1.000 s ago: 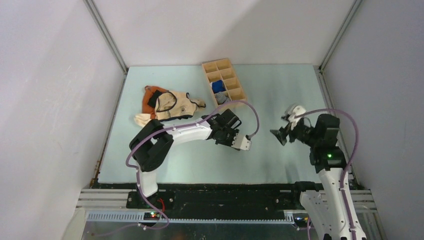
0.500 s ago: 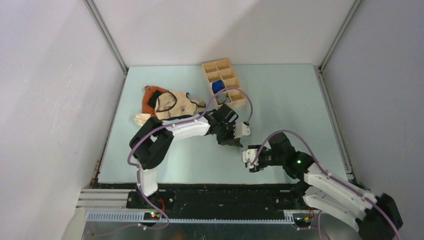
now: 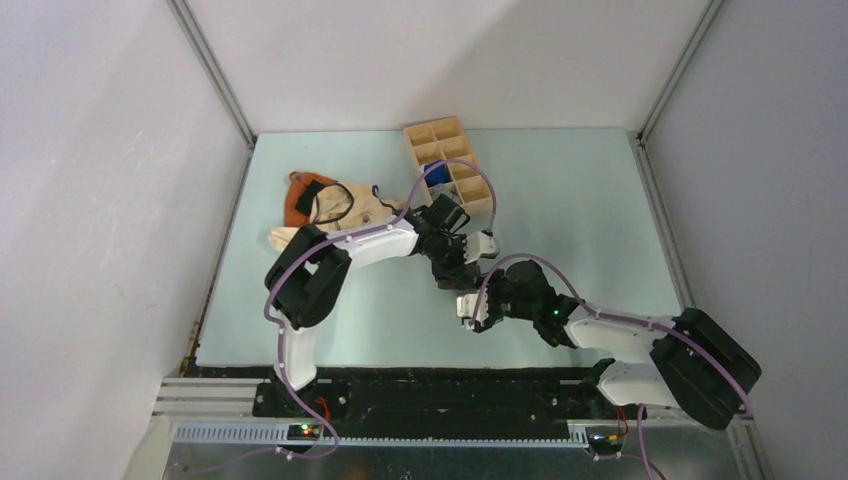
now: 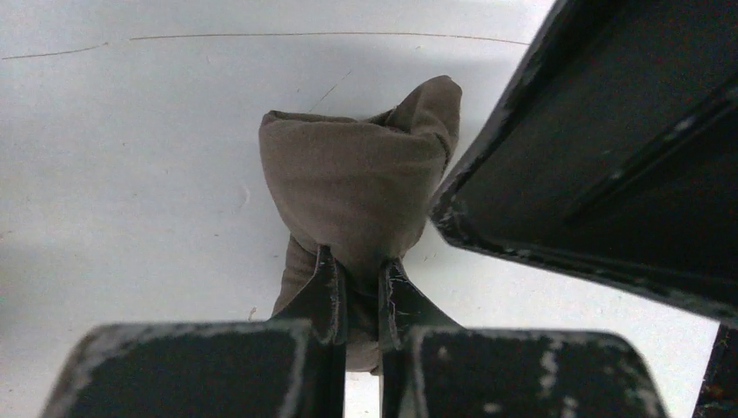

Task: Roll the underwear
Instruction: Roll the underwear to the center of the board.

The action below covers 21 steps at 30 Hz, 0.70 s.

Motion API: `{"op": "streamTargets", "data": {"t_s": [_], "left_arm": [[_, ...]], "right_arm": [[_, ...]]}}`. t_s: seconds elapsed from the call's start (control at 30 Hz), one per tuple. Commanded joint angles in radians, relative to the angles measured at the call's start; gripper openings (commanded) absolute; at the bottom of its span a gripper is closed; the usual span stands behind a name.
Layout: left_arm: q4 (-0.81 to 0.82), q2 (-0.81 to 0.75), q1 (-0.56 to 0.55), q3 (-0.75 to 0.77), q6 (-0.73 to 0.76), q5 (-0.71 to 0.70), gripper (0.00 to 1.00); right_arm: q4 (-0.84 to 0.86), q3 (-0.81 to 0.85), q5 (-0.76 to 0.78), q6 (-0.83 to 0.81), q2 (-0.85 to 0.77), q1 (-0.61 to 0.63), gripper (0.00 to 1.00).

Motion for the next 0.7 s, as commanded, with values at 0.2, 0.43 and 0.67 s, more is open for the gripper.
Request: {"op": "streamTargets", "data": {"t_s": [0.2, 0.43, 0.67], "left_arm": [[-0.18, 0.137, -0.017, -0.066, -0.039, 0.186, 0.0], [-0.205, 0.151, 0.015, -0.049, -0.016, 0.228, 0.0], [-0.265, 0.177, 0.075, 0.018, -0.016, 0.281, 0.01]], "right_arm": [[0.246, 0.074, 0.022, -0.106, 0.251, -0.004, 0.69], [0.28, 0.162, 0.036, -0.155, 0.413, -0.011, 0.65], [0.028, 0.298, 0.012, -0.171, 0.5, -0.021, 0.26]]}}
